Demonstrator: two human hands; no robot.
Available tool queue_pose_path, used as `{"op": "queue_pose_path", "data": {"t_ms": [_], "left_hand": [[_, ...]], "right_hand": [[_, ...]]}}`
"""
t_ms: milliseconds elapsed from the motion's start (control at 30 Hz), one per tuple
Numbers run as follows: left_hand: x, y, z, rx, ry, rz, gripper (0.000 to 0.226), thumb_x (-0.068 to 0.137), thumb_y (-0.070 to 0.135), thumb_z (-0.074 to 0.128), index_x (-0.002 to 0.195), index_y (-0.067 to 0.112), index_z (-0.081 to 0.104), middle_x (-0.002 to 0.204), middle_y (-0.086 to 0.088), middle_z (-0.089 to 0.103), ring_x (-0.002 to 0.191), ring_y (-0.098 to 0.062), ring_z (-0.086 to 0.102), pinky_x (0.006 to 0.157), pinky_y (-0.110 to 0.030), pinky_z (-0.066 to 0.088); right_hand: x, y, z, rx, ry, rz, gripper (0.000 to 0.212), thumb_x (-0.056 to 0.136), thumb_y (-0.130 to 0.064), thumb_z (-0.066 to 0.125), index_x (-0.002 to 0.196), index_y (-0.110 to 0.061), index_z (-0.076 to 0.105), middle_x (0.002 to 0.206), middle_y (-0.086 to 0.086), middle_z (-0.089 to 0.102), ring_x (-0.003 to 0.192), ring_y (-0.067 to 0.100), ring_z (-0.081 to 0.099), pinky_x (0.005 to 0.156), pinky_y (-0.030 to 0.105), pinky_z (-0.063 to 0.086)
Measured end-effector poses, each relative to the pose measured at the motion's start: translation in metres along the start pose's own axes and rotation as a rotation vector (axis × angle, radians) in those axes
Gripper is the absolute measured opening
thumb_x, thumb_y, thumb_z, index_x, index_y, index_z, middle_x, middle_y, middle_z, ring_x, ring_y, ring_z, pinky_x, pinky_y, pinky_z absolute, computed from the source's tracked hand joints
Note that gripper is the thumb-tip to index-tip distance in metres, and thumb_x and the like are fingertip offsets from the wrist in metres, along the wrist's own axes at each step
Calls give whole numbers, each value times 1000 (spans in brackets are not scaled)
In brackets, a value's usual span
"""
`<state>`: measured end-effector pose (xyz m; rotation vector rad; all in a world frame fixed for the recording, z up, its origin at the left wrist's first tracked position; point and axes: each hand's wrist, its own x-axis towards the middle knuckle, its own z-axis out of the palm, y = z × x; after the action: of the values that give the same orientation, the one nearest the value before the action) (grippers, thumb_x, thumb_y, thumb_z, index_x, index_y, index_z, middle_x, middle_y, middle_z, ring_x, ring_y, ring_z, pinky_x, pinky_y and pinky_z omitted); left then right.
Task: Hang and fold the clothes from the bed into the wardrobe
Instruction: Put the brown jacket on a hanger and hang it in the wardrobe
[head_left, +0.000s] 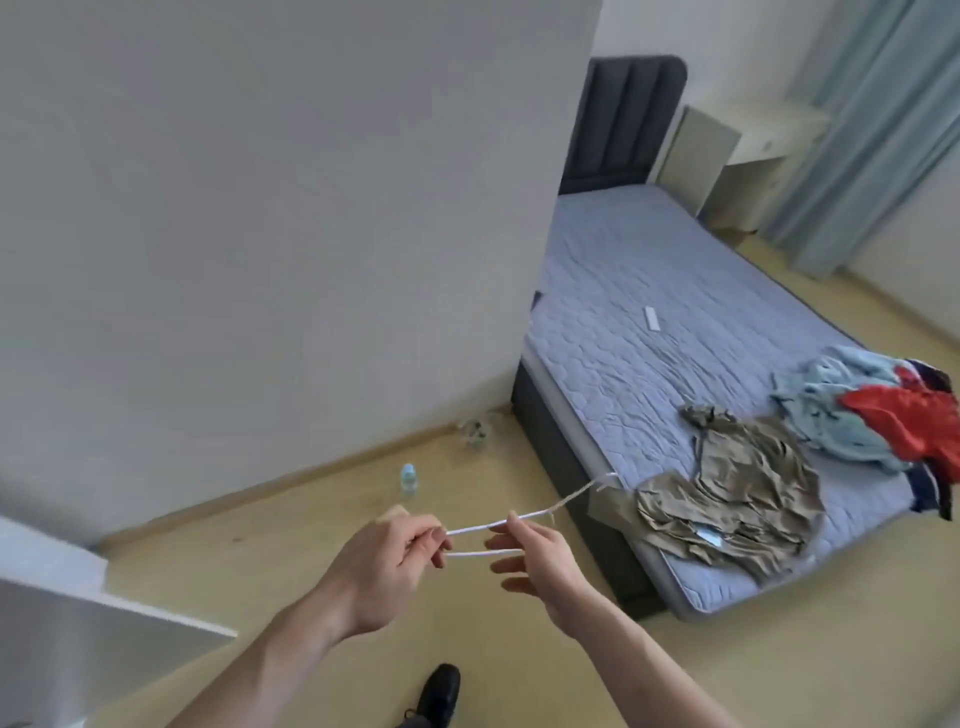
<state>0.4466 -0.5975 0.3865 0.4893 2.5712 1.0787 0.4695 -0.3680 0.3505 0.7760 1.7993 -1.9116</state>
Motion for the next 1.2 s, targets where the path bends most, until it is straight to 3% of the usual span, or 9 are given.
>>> {"op": "queue_pose_path", "data": {"t_ms": [233,367,467,567,733,900,1067,1200], "left_hand": [[97,41,45,14,-343,199,15,98,45,57,99,40,72,104,18,57,98,7,57,84,-11,46],[137,84,87,95,-508,363,24,94,52,58,107,38,74,101,24,59,113,10,45,93,-10,41],[160,119,123,158,-581,436,35,89,60,57,110,38,74,96,26,61,112,7,46,97,-19,44],[182,148,163,163,-601,453,42,85,70,51,108,41,72,92,30,61,110,8,45,92,-13,42],[222,186,234,237,-571,395,32,92,59,50,109,40,70,102,26,64,103,8,47,92,-17,42],[253,216,302,318,-576,290,25,93,49,57,111,37,69,106,25,61,107,1,53,97,-19,44],[290,247,362,361,-662,187,15,91,48,59,104,43,65,102,25,52,96,1,55,89,-18,43],[340,268,411,430,-745,154,15,89,44,61,103,39,65,111,16,53,97,-4,58,87,-18,42]], "right_hand": [[9,-15,-80,248,292,-41,16,97,-29,69,95,-13,71,87,-2,77,67,12,68,58,25,54],[-2,-10,-138,338,432,-78,11,99,-23,67,92,-14,67,94,7,77,69,13,67,54,24,52],[-10,-3,-185,371,509,-81,12,101,-18,63,90,-14,62,92,3,79,69,12,69,52,23,52],[-18,6,-237,368,574,-79,14,102,-15,61,89,-13,60,85,0,79,67,11,70,55,25,54],[-28,31,-337,347,618,-16,15,103,-11,60,88,-7,60,96,13,76,69,19,65,54,28,54],[-29,60,-433,310,658,55,14,103,-7,57,90,-6,62,92,12,75,68,20,60,56,29,52],[-21,77,-510,299,690,104,16,103,-5,55,92,-7,66,81,5,77,66,19,62,53,25,47],[-4,87,-553,276,706,153,16,103,-7,55,94,-10,68,87,5,79,64,15,65,52,23,45]]}}
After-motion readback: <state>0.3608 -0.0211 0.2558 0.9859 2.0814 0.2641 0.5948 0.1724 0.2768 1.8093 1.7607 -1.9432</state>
